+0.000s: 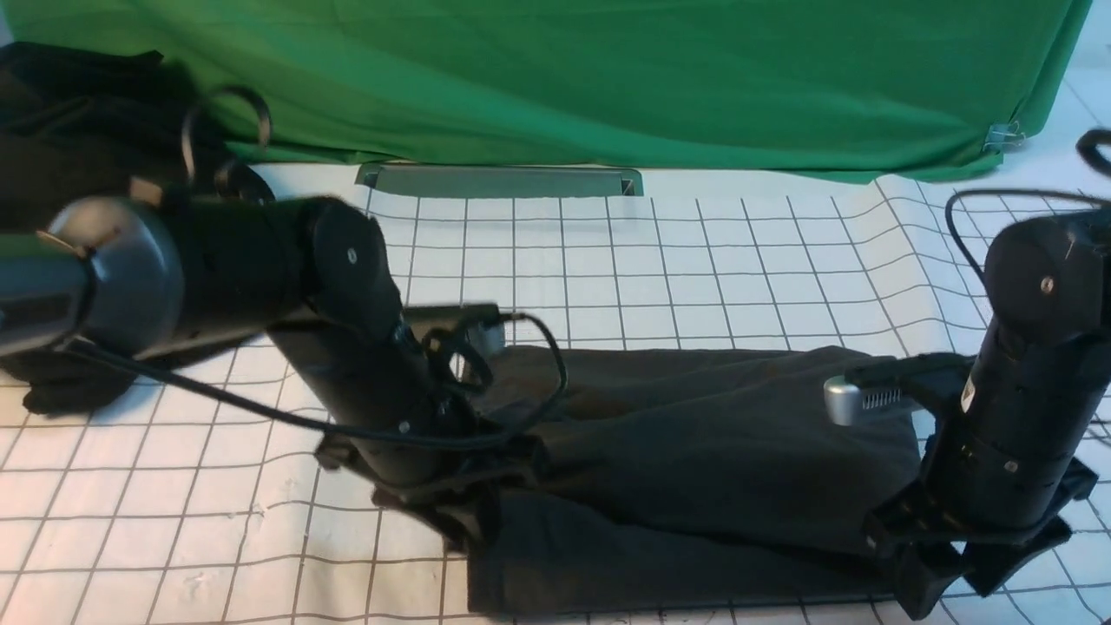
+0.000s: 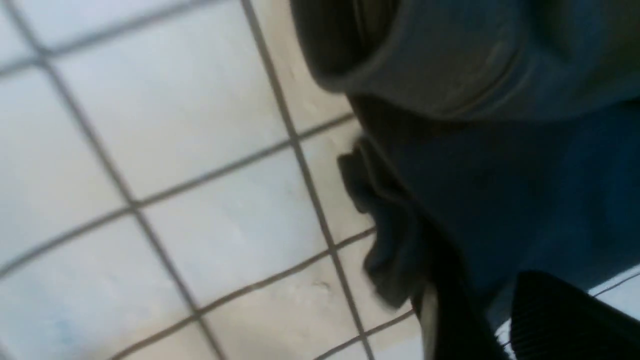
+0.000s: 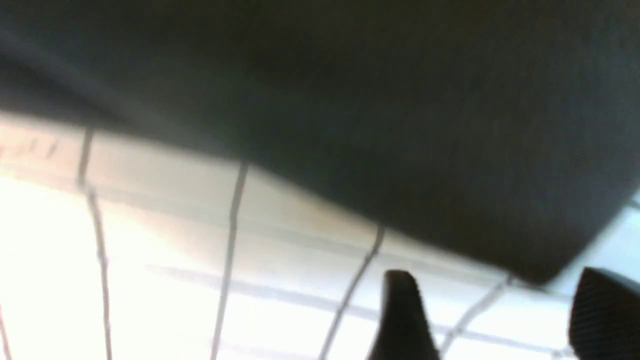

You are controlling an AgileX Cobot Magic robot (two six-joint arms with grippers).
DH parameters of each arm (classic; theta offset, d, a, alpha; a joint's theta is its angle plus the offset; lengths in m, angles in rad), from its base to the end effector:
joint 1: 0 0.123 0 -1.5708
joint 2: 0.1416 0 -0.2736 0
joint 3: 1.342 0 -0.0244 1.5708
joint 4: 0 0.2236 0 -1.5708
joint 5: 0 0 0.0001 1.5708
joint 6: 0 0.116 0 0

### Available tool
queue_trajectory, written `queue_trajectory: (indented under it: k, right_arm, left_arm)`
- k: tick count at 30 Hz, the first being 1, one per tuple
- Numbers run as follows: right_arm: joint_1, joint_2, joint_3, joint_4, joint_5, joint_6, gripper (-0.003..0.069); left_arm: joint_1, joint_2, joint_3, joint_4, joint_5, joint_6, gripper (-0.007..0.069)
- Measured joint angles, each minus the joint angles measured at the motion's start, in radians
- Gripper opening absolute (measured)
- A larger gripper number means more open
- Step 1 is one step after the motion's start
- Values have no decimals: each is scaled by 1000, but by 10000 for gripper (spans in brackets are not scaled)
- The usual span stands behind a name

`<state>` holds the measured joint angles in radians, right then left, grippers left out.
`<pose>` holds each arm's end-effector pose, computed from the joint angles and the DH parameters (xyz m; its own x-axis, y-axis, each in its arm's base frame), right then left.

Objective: Fold a long-sleeved shirt over a white checkered tablecloth.

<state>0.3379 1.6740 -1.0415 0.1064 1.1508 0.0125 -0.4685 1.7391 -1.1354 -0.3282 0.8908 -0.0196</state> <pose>0.2377 0.0954 0.1788 -0.9527 -0.2757 0.1281 -0.2658 0.9599 0.0892 0.2644 -0.1664 0.1841 -0.9625 0.2392 -0.1281 0.2666 0.9214 -0.2829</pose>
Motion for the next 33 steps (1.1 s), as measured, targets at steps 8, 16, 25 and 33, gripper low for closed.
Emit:
queue_trajectory:
  k: [8,16,25,33]
  right_arm:
    - [0,-259,-51,6,47,-42,456]
    - [0,-753,-51,6,55,-57,194]
    - [0,-1194,-51,5,64,-58,1]
    - [0,-1256,-4,-21,66,-62,0]
  left_arm:
    - [0,-113,-60,56,63,-33,429]
    - [0,-218,-63,62,63,-34,459]
    - [0,-249,-63,60,32,-36,330]
    - [0,-254,-63,42,38,-26,20]
